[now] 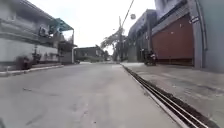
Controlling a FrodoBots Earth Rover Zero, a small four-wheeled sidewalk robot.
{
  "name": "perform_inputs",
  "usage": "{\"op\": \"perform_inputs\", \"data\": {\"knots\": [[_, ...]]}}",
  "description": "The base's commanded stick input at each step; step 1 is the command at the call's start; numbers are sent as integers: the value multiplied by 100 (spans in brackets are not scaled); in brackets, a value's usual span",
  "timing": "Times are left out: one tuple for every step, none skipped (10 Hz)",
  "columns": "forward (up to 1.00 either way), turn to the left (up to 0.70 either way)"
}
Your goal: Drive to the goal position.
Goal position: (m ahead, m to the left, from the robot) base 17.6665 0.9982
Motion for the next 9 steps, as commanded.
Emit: {"op": "perform_inputs", "data": {"knots": [[100,0],[100,0],[100,0],[100,0],[100,0],[100,0],[100,0],[100,0],[100,0]]}}
